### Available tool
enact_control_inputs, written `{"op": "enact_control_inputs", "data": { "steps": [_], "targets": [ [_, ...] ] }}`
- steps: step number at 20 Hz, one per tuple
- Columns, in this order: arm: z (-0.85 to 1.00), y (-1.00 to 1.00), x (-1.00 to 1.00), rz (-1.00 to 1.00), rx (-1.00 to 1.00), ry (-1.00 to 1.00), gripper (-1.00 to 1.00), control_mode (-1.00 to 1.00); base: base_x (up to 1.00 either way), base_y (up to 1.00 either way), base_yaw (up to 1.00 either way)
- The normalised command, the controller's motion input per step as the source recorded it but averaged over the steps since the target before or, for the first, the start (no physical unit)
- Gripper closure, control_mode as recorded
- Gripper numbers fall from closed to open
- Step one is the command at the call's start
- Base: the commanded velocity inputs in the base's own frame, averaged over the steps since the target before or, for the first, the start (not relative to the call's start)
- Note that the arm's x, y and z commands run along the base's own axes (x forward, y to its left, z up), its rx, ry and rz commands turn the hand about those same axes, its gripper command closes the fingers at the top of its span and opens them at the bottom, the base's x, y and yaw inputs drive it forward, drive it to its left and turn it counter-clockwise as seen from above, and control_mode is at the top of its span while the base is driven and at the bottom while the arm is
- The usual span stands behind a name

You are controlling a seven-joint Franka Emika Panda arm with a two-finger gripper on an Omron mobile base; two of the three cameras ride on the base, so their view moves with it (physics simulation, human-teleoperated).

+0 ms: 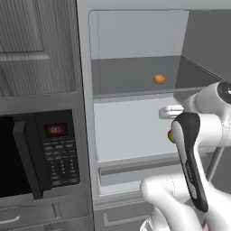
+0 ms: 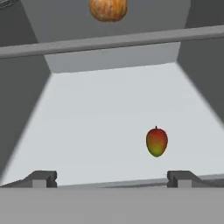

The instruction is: Retrieve the tangerine and mango from the fridge and place them into the bowl on the dining table.

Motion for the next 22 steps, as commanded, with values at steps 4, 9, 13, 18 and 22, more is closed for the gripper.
{"op": "enact_control_inputs", "data": {
  "steps": [4, 9, 13, 18, 22],
  "targets": [
    [0.53, 0.04, 0.28, 0.12, 0.0, 0.0, -1.0, -1.0, 0.0, 0.0, 0.0],
    [0.37, 0.09, 0.41, 0.05, 0.0, -0.07, -1.0, -1.0, 0.0, 0.0, 0.0],
    [0.21, 0.05, 0.25, 0.0, -0.01, -0.12, -1.0, -1.0, 0.0, 0.0, 0.0],
    [0.13, 0.0, 0.1, 0.0, 0.0, -0.1, -1.0, -1.0, 0.0, 0.0, 0.0],
    [0.03, 0.0, 0.12, 0.0, 0.0, 0.0, -1.0, -1.0, 0.0, 0.0, 0.0]
  ]
}}
